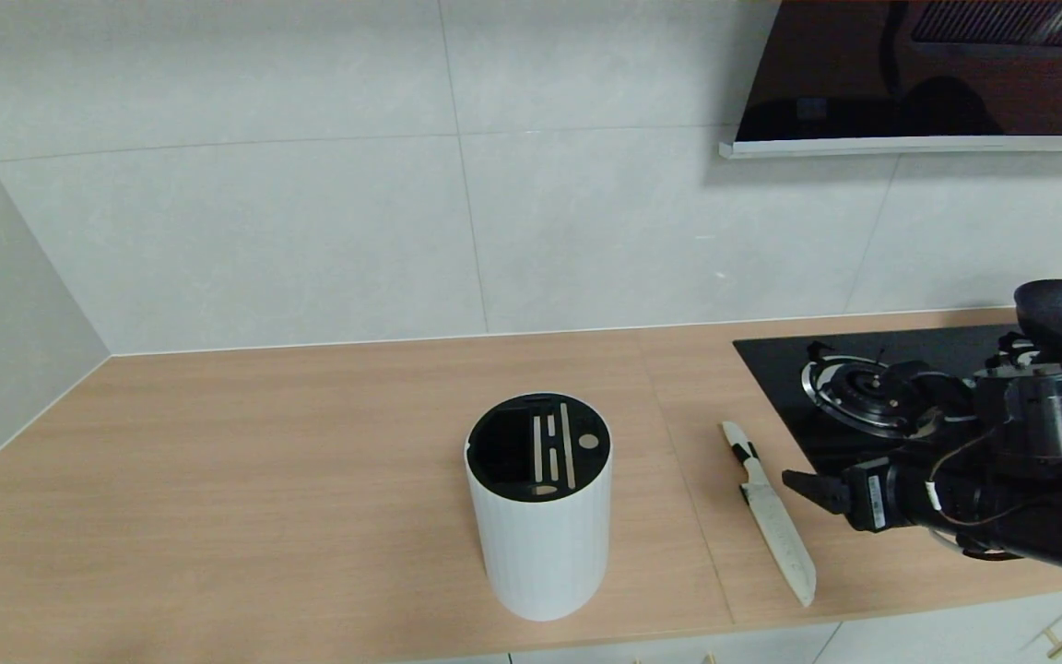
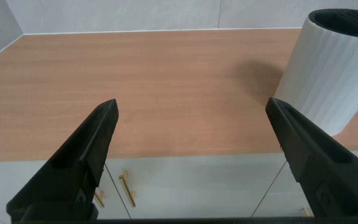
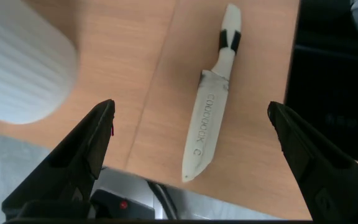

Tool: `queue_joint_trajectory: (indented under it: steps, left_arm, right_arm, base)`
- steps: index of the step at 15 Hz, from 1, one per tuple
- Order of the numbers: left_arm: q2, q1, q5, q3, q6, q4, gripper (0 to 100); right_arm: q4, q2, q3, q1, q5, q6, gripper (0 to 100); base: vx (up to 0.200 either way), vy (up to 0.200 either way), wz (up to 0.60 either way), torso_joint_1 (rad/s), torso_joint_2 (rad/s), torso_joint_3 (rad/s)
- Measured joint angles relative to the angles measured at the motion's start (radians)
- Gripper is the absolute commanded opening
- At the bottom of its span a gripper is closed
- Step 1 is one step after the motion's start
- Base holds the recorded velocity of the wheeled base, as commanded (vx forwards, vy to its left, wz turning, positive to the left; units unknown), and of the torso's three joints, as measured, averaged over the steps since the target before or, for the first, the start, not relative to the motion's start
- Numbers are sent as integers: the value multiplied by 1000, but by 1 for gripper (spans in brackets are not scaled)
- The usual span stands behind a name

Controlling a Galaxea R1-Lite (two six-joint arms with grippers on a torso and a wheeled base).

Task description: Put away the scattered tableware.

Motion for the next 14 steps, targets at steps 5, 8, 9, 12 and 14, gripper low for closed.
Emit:
queue_joint_trajectory:
  steps: [5, 8, 9, 12, 14]
  left_arm:
    - [0, 0, 0, 0, 0, 0, 100]
    - [0, 0, 0, 0, 0, 0, 100]
    - [0, 0, 0, 0, 0, 0, 100]
    - [0, 0, 0, 0, 0, 0, 100]
    - [0, 0, 0, 0, 0, 0, 100]
  right_arm:
    - [-160, 154, 2, 0, -49, 7, 100]
    - [-264, 249, 1, -2, -83, 9, 100]
    - [-308, 283, 1, -2, -92, 9, 100]
    - [-429, 376, 0, -2, -125, 11, 100]
    - [-481, 422, -2, 2, -135, 27, 100]
  base:
    - [0, 0, 0, 0, 0, 0]
    - [0, 0, 0, 0, 0, 0]
    - [0, 0, 0, 0, 0, 0]
    - [0, 0, 0, 0, 0, 0]
    - [0, 0, 0, 0, 0, 0]
